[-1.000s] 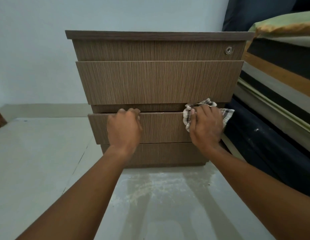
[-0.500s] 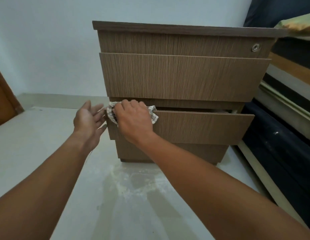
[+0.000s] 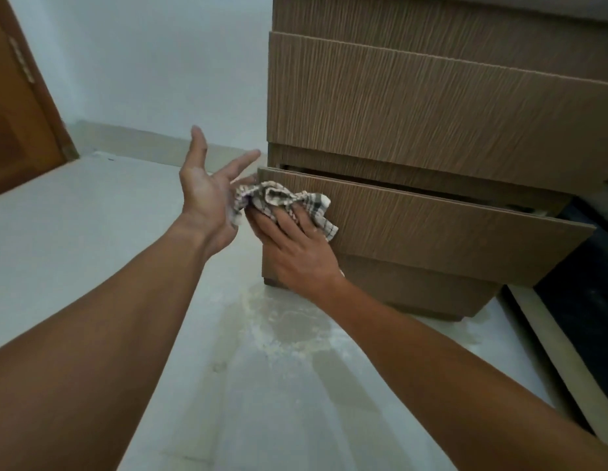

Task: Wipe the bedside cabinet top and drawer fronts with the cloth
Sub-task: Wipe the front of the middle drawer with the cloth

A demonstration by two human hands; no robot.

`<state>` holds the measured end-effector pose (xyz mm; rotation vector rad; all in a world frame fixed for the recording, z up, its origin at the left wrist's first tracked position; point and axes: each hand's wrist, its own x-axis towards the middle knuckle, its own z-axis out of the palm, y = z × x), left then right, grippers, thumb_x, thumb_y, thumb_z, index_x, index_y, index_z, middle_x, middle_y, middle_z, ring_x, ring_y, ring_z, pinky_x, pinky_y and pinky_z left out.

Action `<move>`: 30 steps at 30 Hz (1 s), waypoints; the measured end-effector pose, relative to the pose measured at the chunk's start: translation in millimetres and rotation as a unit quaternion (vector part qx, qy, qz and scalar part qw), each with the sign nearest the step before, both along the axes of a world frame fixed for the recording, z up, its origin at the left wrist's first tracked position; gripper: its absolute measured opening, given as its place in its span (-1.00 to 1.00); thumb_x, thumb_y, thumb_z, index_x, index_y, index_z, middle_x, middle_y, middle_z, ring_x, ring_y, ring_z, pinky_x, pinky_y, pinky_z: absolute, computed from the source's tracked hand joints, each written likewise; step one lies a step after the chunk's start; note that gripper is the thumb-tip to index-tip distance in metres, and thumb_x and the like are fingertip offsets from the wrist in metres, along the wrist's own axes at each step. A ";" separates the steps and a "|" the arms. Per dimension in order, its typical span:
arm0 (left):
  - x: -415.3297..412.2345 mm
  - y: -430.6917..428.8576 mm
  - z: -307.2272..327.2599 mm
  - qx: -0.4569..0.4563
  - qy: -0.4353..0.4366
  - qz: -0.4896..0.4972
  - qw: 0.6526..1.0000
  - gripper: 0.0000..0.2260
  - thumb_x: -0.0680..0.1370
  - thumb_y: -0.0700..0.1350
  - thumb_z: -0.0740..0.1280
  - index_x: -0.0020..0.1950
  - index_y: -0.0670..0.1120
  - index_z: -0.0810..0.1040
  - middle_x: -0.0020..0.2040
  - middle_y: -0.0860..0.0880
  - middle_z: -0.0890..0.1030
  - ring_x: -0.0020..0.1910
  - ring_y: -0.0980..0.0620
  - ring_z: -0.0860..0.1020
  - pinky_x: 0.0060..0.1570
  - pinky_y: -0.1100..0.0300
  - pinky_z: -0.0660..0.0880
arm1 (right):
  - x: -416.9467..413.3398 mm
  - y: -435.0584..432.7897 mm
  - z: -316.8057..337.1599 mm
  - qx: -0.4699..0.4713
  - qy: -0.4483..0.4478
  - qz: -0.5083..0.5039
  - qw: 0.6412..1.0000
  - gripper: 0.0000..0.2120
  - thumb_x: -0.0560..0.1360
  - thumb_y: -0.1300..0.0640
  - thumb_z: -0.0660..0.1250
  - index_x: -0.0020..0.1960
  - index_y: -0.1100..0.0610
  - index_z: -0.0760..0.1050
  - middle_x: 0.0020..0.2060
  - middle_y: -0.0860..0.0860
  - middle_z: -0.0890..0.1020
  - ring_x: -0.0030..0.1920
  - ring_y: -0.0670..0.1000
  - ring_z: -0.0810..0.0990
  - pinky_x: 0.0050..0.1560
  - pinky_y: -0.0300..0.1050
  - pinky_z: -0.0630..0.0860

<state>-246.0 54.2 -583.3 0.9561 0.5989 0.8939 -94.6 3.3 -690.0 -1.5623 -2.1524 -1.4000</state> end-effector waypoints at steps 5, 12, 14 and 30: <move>19.5 -10.0 9.1 0.160 0.160 0.101 0.969 -0.52 0.54 0.29 0.16 -0.14 -0.07 0.63 -0.08 -0.03 0.67 -0.06 0.04 0.57 0.03 0.02 0.40 | 52.4 -31.8 -29.7 -0.083 -0.115 -0.007 0.990 -0.58 0.43 0.01 0.41 0.25 0.14 0.65 0.31 0.02 0.61 0.39 0.15 0.28 0.58 0.16 -0.21; 39.3 -26.5 9.5 0.398 0.430 0.280 0.761 -0.82 0.55 0.14 0.29 -0.13 0.12 0.63 -0.13 0.15 0.62 0.00 0.02 0.55 0.00 0.04 0.15 | 99.1 -62.0 1.8 -0.044 -0.077 -0.006 0.996 -0.56 0.43 0.02 0.45 0.29 0.08 0.58 0.31 0.05 0.56 0.38 0.15 0.32 0.54 0.18 0.02; 46.4 -36.4 14.1 0.448 0.467 0.303 0.700 -0.75 0.54 0.19 0.28 -0.10 0.08 0.67 -0.12 0.07 0.66 -0.01 -0.04 0.55 -0.04 0.01 0.17 | 105.0 -67.8 20.7 -0.023 -0.052 -0.008 0.998 -0.58 0.46 0.02 0.40 0.31 0.03 0.57 0.34 0.04 0.55 0.41 0.14 0.31 0.56 0.18 -0.06; 154.0 -125.5 24.9 0.617 0.470 0.186 0.603 -0.64 0.57 0.19 0.27 0.15 -0.02 0.66 -0.27 -0.12 0.67 -0.10 -0.18 0.61 0.09 -0.03 0.27 | 227.6 -176.0 53.8 0.237 0.305 -0.195 0.901 -0.73 0.62 -0.04 0.18 0.13 0.08 0.57 0.07 0.10 0.58 0.10 0.12 0.45 0.20 0.13 0.37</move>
